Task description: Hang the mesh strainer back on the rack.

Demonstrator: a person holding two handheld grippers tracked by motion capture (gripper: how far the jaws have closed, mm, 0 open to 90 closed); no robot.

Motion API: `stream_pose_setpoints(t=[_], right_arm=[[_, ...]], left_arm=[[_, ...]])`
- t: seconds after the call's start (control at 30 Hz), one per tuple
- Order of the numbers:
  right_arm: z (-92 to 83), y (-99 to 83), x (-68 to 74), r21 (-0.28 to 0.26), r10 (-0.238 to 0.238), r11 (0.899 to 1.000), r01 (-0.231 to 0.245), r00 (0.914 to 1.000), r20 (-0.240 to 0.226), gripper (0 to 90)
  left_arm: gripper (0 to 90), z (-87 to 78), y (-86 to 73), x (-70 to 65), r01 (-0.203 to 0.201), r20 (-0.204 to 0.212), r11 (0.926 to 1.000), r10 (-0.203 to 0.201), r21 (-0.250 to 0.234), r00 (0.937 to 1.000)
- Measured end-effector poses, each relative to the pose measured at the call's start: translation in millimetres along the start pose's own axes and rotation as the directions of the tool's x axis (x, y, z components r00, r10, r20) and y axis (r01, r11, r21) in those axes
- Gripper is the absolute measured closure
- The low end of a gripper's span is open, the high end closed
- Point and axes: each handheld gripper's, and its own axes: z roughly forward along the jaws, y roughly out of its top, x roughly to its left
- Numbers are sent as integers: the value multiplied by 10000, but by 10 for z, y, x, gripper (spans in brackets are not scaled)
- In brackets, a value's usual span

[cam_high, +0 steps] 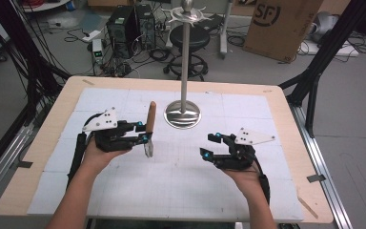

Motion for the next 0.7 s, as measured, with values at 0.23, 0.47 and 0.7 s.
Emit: stream_pose_setpoints(t=[0.23,0.47,0.7], right_arm=[[-2,-35,-47,168,111,9998,-114,9997,199,325],[-24,-38,-61,78,176,9998,-178,9995,257,322],[-42,-41,-61,99,160,9998,-163,9995,271,318]], left_arm=[[686,-3,232,177,114,-636,9997,-129,-237,9979],[686,65,526,318,72,-522,9997,-83,-213,9986],[686,165,775,461,-40,-602,10000,43,55,9982]])
